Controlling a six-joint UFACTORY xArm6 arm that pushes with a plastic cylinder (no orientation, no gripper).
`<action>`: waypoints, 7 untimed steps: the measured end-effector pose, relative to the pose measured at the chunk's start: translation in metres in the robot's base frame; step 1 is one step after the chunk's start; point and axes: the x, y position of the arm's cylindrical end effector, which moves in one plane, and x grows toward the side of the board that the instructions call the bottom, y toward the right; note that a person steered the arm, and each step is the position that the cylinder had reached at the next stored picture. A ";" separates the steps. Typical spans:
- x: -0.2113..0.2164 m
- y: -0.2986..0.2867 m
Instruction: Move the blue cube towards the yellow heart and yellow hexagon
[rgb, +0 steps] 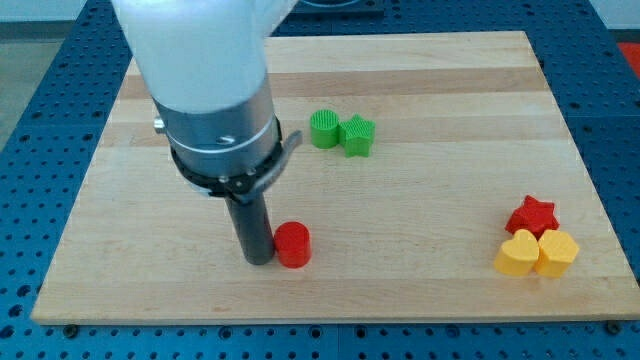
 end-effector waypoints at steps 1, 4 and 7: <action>0.003 0.029; -0.008 0.110; -0.051 0.116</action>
